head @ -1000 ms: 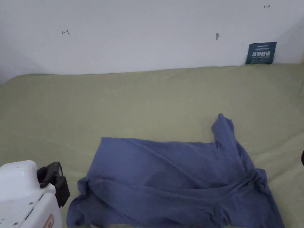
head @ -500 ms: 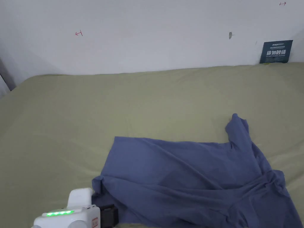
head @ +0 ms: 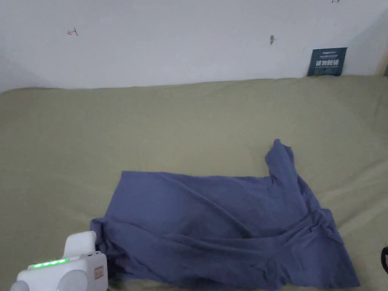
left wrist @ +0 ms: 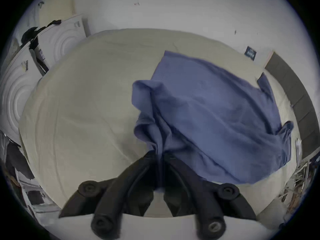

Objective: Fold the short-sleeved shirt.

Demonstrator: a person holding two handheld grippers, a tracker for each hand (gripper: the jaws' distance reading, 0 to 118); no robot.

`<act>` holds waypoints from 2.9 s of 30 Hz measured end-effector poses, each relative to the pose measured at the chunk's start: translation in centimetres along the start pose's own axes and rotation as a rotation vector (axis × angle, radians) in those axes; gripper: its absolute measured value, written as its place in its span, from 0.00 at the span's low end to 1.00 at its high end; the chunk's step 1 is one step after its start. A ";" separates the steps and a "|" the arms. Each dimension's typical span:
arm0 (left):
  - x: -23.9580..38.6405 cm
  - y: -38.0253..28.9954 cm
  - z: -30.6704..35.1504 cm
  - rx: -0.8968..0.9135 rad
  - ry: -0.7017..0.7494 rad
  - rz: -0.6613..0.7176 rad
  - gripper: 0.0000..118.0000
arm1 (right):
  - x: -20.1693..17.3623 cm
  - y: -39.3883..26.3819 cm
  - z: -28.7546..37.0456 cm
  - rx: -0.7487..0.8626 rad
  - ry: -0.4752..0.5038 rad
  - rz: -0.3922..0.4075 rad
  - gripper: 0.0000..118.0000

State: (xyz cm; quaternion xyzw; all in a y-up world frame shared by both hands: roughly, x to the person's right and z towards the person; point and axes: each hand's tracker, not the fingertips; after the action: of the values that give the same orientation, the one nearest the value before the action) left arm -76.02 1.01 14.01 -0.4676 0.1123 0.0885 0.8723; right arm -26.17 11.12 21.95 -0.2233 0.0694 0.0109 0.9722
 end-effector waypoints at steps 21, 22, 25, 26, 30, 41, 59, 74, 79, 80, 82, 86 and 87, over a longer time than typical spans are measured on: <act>0.8 0.1 2.5 0.014 -0.043 -0.001 0.06 | 4.0 -8.1 -15.5 -0.369 0.086 0.091 1.00; 0.8 0.1 2.4 0.012 -0.040 0.000 0.06 | 4.0 -8.4 -15.9 -0.397 0.110 0.092 1.00; 0.7 0.2 2.3 0.006 -0.039 0.003 0.06 | 3.3 -8.7 -16.6 -0.403 0.124 0.119 0.95; 0.7 0.2 2.2 0.005 -0.039 0.002 0.06 | 3.2 -8.8 -16.2 -0.398 0.131 0.118 0.82; 0.2 0.1 2.6 0.007 -0.053 0.020 0.06 | 1.8 -8.3 -15.1 -0.373 0.141 0.143 0.10; -1.5 -1.1 7.3 0.036 -0.110 0.031 0.06 | 4.7 -5.4 -8.0 -0.301 0.219 0.072 0.10; -3.8 -8.8 11.0 -0.077 -0.099 -0.025 0.06 | 5.4 -9.0 -1.3 -0.355 0.237 0.019 0.10; -6.1 -8.5 14.9 0.202 0.023 0.162 0.95 | 4.1 -5.7 0.6 -0.153 0.028 -0.026 0.87; -3.5 -4.4 15.2 0.264 0.067 0.048 0.56 | 1.7 -0.7 2.5 0.049 0.111 -0.064 0.47; -2.9 -3.7 15.1 0.278 0.072 0.034 0.12 | 1.0 0.1 2.9 0.105 0.095 -0.045 0.04; -1.9 -2.0 13.5 0.291 0.121 -0.016 0.00 | -0.8 1.4 2.8 0.083 0.028 0.024 0.01; -1.6 2.4 10.0 0.216 -0.019 -0.013 0.00 | -2.1 2.7 3.4 0.141 0.166 -0.003 0.01; -1.6 3.9 8.6 0.166 -0.039 -0.017 0.00 | -2.5 2.8 3.5 0.140 0.175 0.011 0.01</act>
State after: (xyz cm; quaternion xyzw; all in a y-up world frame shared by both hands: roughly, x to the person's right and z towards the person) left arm -77.57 10.24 16.00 -0.3930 0.0983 0.0804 0.9107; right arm -28.37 15.20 24.21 -0.1546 0.1560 -0.0084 0.9756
